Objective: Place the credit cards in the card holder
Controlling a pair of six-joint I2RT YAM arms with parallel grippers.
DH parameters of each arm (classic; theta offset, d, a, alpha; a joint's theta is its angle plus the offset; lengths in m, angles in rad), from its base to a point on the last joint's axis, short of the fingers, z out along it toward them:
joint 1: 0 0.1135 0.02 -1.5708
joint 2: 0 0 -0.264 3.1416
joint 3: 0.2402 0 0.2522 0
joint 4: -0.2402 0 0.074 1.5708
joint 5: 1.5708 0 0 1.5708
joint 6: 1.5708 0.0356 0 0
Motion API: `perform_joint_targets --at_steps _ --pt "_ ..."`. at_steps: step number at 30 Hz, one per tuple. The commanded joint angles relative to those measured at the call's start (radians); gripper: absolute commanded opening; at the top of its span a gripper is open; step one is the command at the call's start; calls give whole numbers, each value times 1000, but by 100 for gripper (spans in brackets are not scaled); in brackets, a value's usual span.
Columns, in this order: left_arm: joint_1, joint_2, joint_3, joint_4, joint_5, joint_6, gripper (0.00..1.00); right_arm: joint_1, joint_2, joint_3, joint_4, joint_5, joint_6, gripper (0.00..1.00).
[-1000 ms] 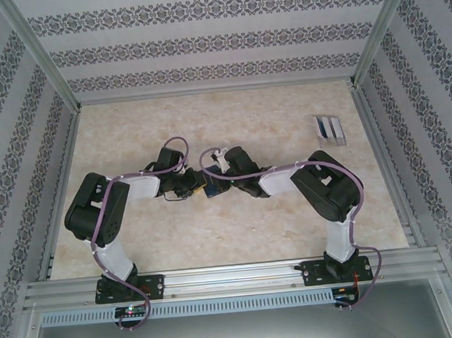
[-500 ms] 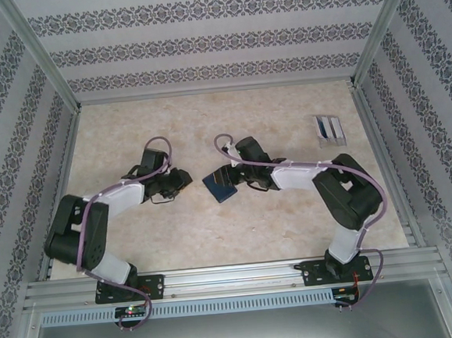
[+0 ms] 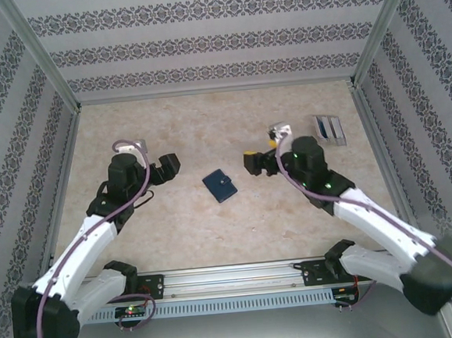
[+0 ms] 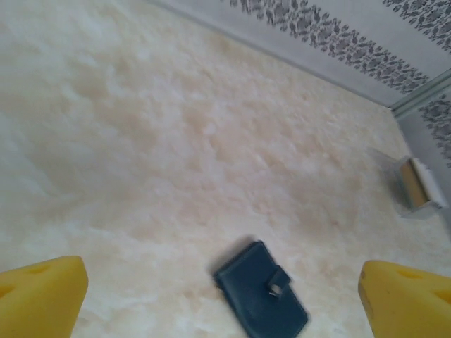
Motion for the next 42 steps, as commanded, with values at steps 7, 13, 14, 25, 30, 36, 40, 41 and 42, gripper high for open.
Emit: perform_joint_targets --at_steps 7,13,14,25,30,36,40,41,42 --pt "-115 -248 -207 168 -476 389 100 -66 -309 -311 115 561 -203 98" --pt "-82 -166 -445 560 -597 576 99 -261 -252 -464 306 451 -174 98" --pt "-51 -150 -466 594 -559 591 99 -299 -217 -468 330 446 -148 98" --pt "199 238 -379 758 -163 598 99 -514 267 -410 702 208 -97 98" --pt "215 447 -353 976 -139 608 100 -555 480 -280 744 117 -142 98" --pt "291 644 -297 1050 -120 530 100 -531 536 -335 894 174 -152 98" --pt "293 618 -256 934 -214 483 99 -512 544 -320 876 201 -167 98" --pt "292 634 -268 988 -216 488 99 -512 540 -317 865 214 -161 98" --pt "292 627 -262 958 -215 487 99 -513 540 -318 866 217 -160 98"
